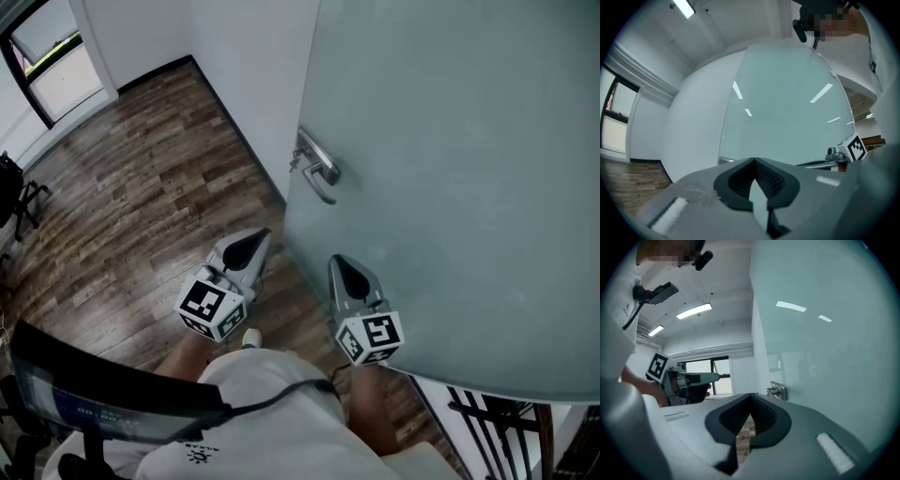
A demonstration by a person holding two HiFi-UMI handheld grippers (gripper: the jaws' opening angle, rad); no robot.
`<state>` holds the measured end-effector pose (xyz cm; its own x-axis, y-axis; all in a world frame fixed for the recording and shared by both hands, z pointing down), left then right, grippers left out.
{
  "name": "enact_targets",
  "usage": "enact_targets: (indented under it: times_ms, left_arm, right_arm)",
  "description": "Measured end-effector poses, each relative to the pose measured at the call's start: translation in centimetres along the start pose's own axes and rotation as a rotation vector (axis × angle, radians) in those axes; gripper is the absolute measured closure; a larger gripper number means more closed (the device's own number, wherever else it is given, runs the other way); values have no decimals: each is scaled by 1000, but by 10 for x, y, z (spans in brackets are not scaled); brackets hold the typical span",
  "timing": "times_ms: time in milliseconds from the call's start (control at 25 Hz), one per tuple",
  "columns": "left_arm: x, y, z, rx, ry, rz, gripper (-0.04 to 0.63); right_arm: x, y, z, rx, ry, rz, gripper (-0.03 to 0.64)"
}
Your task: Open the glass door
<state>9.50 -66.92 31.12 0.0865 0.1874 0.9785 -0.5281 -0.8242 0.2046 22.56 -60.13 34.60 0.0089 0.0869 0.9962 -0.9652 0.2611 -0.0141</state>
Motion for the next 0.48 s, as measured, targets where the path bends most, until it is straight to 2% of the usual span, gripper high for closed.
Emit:
enact_targets:
  times_ms: [480]
  left_arm:
    - [9, 25, -5, -8, 14, -14, 592]
  right_arm:
    - [5, 3, 24, 8, 32, -30, 609]
Point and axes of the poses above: the fingertips, and each gripper's own axes: z forward along the fingers, y to its left, x out of its underside, the point moved 2 cm from there along -z, backward along the fingers, and after that the axes turned 8 degrees about -z, right-handed, at the moved point
